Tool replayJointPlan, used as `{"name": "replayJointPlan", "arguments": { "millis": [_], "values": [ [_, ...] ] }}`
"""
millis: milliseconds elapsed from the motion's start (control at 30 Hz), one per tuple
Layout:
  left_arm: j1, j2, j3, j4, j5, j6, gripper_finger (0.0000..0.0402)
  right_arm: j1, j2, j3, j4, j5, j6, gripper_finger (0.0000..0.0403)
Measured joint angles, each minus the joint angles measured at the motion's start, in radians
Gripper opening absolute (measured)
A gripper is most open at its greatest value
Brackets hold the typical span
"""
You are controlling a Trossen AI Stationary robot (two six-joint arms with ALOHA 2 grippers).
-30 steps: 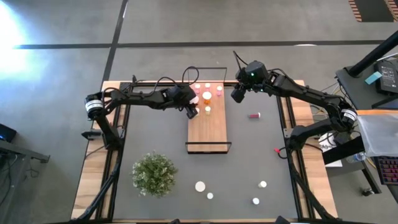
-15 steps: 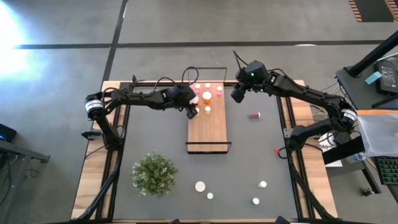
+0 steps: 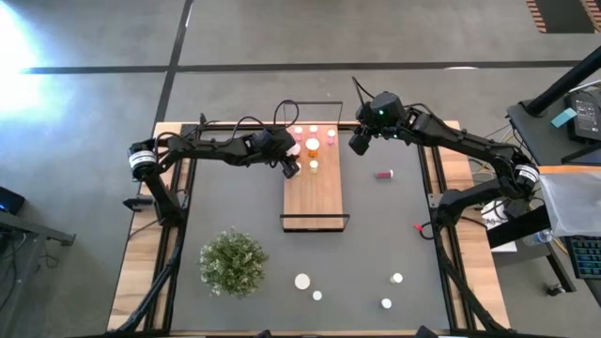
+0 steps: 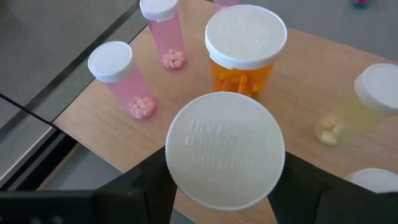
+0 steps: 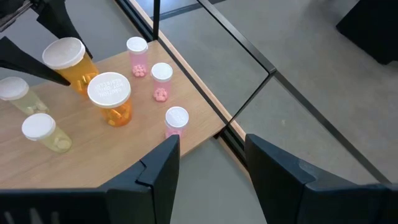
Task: Pick and place medicine bottles onto shelf by color
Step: Put the top orange pill bottle on the shelf aligned with the other orange pill bottle
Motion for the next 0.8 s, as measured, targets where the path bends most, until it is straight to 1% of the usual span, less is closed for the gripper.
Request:
{"name": "replayJointPlan", "arguments": {
  "millis": [100,800],
  "values": [
    [0.000,0.000,0.000,0.000,0.000,-0.001,0.0197,0.000,0.000,0.000,0.000,0.000,0.000,0.0171],
    [0.000,0.000,0.000,-0.001,-0.012,-0.047,0.0199,0.000,0.000,0.000,0.000,0.000,0.000,0.0171]
  ]
}}
